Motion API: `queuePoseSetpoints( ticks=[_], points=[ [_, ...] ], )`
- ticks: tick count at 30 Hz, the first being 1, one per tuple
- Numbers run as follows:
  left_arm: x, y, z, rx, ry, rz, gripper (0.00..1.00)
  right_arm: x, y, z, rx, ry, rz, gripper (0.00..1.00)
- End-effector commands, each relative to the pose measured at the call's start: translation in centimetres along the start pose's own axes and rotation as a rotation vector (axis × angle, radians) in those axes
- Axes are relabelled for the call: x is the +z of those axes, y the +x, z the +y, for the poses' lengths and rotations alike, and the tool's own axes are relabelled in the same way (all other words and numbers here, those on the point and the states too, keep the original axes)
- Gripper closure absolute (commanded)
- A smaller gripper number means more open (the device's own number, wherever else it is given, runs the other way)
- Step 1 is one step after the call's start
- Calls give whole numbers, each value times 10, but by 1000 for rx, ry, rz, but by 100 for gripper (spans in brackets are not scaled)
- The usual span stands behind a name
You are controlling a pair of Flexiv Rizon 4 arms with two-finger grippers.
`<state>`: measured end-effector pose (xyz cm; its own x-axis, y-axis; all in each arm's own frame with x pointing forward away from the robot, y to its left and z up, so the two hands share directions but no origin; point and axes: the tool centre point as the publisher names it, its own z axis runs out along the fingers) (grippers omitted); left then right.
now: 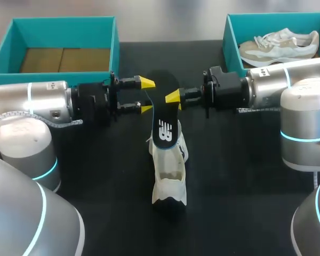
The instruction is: Take the shoe out of the shoebox, open the shoe tongue, remove and reinsert the insole, then place the shoe into the shoebox
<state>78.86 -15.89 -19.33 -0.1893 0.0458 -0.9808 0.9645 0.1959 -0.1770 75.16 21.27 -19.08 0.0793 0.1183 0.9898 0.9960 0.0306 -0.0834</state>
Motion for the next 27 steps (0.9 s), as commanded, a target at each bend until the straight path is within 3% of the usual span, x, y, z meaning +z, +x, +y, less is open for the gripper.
queuePoseSetpoints(
  ticks=[1, 12, 21, 27],
  points=[
    [16, 3, 6, 16, -14, -6, 54, 2, 0, 0, 0, -2, -2, 100],
    [31, 4, 19, 36, -28, -2, 64, 2, 0, 0, 0, -2, -2, 100],
    [38, 6, 21, 40, -8, -1, 62, 2, 0, 0, 0, -2, -2, 100],
    [41, 5, 21, 51, -8, 2, 72, 2, 0, 0, 0, -2, -2, 100]
  ],
)
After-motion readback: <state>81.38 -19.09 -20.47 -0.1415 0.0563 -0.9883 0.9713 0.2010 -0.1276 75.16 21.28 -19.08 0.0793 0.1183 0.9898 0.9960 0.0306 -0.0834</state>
